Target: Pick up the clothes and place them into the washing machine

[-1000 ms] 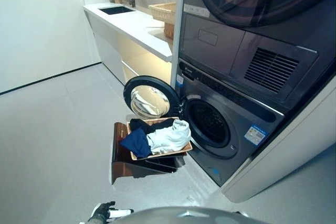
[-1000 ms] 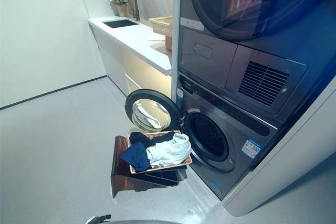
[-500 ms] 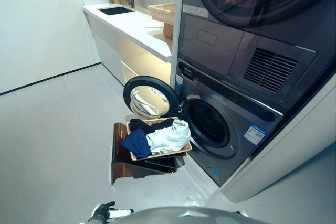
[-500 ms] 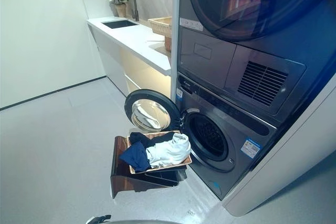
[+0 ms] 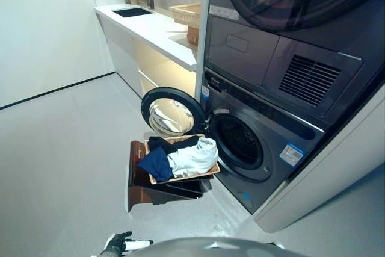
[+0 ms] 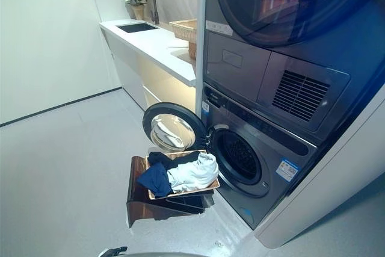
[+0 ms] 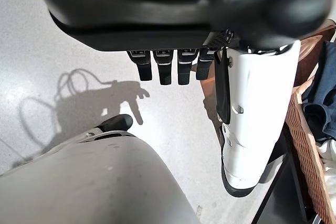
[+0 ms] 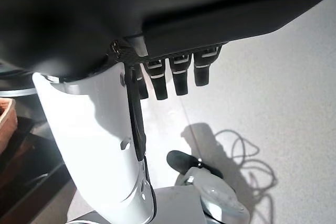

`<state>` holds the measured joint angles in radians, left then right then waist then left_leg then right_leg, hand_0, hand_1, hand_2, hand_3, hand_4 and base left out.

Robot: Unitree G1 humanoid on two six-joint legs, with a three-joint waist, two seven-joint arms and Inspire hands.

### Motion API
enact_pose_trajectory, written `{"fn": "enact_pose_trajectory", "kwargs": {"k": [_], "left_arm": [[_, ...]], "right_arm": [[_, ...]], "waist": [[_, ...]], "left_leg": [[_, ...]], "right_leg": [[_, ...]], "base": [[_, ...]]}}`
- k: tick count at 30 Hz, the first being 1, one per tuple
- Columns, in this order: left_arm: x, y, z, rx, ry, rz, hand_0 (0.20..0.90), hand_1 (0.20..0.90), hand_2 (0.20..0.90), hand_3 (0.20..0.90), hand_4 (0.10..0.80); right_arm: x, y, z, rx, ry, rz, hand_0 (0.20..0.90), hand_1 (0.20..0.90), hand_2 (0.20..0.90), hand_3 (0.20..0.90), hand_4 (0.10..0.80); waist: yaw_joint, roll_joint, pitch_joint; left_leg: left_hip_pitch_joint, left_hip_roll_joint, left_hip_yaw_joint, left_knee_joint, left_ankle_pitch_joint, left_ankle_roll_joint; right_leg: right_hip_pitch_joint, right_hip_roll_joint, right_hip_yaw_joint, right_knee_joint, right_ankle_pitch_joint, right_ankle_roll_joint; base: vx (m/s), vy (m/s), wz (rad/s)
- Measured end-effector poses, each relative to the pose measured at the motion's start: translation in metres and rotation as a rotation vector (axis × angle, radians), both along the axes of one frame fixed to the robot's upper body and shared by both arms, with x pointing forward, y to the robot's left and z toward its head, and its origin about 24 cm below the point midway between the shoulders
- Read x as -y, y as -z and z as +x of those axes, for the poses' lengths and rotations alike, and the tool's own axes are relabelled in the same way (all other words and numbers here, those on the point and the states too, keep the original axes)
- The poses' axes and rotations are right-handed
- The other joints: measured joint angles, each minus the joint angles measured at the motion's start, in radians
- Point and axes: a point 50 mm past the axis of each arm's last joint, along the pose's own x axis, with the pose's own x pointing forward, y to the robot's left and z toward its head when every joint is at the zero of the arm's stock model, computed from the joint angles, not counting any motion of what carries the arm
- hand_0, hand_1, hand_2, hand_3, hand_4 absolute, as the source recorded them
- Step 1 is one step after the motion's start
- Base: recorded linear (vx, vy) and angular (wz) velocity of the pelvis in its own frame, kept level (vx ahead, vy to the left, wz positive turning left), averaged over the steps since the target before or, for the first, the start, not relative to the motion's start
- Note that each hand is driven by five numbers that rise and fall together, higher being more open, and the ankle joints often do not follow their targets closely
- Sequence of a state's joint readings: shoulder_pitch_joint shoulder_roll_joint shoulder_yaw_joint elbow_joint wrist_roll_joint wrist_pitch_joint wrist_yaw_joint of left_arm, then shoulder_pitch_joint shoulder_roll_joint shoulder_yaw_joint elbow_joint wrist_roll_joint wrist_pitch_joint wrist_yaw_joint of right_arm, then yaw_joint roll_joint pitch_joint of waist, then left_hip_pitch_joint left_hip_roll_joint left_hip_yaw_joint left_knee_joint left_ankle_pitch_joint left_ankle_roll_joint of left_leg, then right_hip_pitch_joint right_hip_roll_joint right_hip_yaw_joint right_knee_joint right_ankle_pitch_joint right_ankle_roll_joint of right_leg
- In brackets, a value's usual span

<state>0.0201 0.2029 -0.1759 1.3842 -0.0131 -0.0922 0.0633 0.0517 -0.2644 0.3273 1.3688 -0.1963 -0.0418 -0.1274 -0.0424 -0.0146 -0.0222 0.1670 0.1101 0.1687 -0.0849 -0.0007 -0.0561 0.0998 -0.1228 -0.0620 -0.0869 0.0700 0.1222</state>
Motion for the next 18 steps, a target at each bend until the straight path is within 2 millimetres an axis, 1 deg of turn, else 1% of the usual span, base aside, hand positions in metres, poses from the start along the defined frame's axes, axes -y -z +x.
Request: {"fn": "enact_pose_trajectory", "kwargs": {"k": [7, 8, 10, 11, 12, 13, 14, 15, 16, 17, 18], "left_arm": [[0.0, 0.0, 0.0, -0.001, -0.001, 0.0, 0.9, 0.9, 0.9, 0.9, 0.8], [0.0, 0.0, -0.001, -0.002, -0.003, 0.0, 0.9, 0.9, 0.9, 0.9, 0.8], [0.0, 0.0, -0.001, -0.003, -0.003, 0.0, 0.9, 0.9, 0.9, 0.9, 0.8], [0.0, 0.0, 0.0, -0.002, -0.004, 0.0, 0.9, 0.9, 0.9, 0.9, 0.8], [0.0, 0.0, 0.001, 0.002, -0.007, 0.0, 0.9, 0.9, 0.9, 0.9, 0.8], [-0.003, -0.001, 0.002, 0.005, -0.009, 0.007, 0.9, 0.9, 0.9, 0.9, 0.8], [-0.003, -0.001, 0.005, 0.014, -0.015, 0.005, 0.9, 0.9, 0.9, 0.9, 0.8], [-0.005, -0.002, 0.01, 0.025, -0.02, 0.006, 0.9, 0.9, 0.9, 0.9, 0.8], [-0.013, -0.006, 0.022, 0.053, -0.019, 0.027, 0.9, 0.9, 0.9, 0.9, 0.8], [-0.018, -0.009, 0.03, 0.073, -0.021, 0.035, 0.9, 0.9, 0.9, 0.9, 0.8], [-0.015, -0.011, 0.041, 0.103, -0.021, 0.03, 0.9, 0.9, 0.9, 0.9, 0.8]], "right_arm": [[0.0, 0.0, 0.002, 0.004, -0.003, 0.002, 0.9, 0.9, 0.9, 0.9, 0.8], [-0.001, 0.0, 0.002, 0.005, -0.005, 0.003, 0.9, 0.9, 0.9, 0.9, 0.8], [-0.002, 0.0, 0.004, 0.003, -0.01, 0.013, 0.9, 0.9, 0.9, 0.9, 0.8], [-0.003, 0.0, 0.006, 0.004, -0.014, 0.021, 0.9, 0.9, 0.9, 0.9, 0.8], [-0.004, 0.0, 0.008, 0.009, -0.019, 0.025, 0.9, 0.9, 0.9, 0.9, 0.8], [-0.008, 0.0, 0.015, 0.024, -0.032, 0.034, 0.9, 0.9, 0.9, 0.9, 0.8], [-0.008, 0.0, 0.021, 0.036, -0.039, 0.033, 0.9, 0.9, 0.9, 0.9, 0.8], [-0.011, -0.001, 0.027, 0.053, -0.043, 0.041, 0.9, 0.9, 0.9, 0.9, 0.8], [-0.014, -0.001, 0.037, 0.073, -0.051, 0.048, 0.9, 0.9, 0.9, 0.9, 0.8], [-0.013, -0.002, 0.039, 0.079, -0.05, 0.043, 0.9, 0.9, 0.9, 0.9, 0.8], [-0.003, -0.005, 0.041, 0.074, -0.048, 0.014, 0.9, 0.9, 0.9, 0.9, 0.8]], "waist": [[0.001, 0.004, 0.012], [-0.002, 0.004, 0.013], [0.001, 0.005, 0.017], [0.001, 0.006, 0.022], [0.002, 0.005, 0.033], [0.003, 0.005, 0.053], [0.008, 0.007, 0.075], [0.009, -0.004, 0.104], [0.006, -0.033, 0.146], [0.009, -0.039, 0.16], [0.024, -0.044, 0.185]], "left_leg": [[0.001, 0.007, 0.016, 0.0, -0.006, 0.001], [0.002, 0.019, 0.02, 0.004, -0.009, -0.001], [0.002, 0.028, 0.029, 0.004, -0.011, -0.008], [-0.005, 0.049, 0.034, 0.016, -0.013, -0.016], [-0.008, 0.06, 0.037, 0.032, -0.016, -0.027], [-0.018, 0.075, 0.037, 0.065, -0.029, -0.042], [-0.028, 0.096, 0.032, 0.093, -0.027, -0.057], [-0.062, 0.104, 0.021, 0.16, -0.032, -0.066], [-0.122, 0.099, 0.003, 0.255, -0.015, -0.073], [-0.17, 0.098, -0.011, 0.328, -0.007, -0.075], [-0.232, 0.067, -0.064, 0.395, 0.004, -0.084]], "right_leg": [[-0.004, 0.008, 0.017, 0.0, 0.002, 0.004], [-0.006, 0.015, 0.019, 0.001, 0.002, 0.003], [-0.013, 0.029, 0.025, 0.004, -0.001, -0.003], [-0.024, 0.043, 0.026, 0.017, -0.005, -0.009], [-0.036, 0.052, 0.027, 0.04, -0.013, -0.02], [-0.051, 0.072, 0.043, 0.068, -0.03, -0.041], [-0.066, 0.094, 0.045, 0.09, -0.042, -0.049], [-0.084, 0.096, 0.044, 0.13, -0.059, -0.057], [-0.09, 0.084, 0.049, 0.136, -0.066, -0.069], [-0.09, 0.079, 0.049, 0.127, -0.06, -0.078], [-0.08, 0.058, 0.056, 0.109, -0.049, -0.089]], "base": [[-0.002, -0.09, -0.06], [0.001, -0.213, -0.13], [-0.017, -0.22, -0.15], [-0.021, -0.161, -0.15], [-0.054, -0.212, -0.2], [-0.058, -0.188, -0.27], [-0.072, -0.194, -0.21], [-0.064, -0.043, 0.03], [-0.053, 0.031, 0.23], [-0.025, 0.061, 0.29], [0.025, 0.063, 0.2]]}}
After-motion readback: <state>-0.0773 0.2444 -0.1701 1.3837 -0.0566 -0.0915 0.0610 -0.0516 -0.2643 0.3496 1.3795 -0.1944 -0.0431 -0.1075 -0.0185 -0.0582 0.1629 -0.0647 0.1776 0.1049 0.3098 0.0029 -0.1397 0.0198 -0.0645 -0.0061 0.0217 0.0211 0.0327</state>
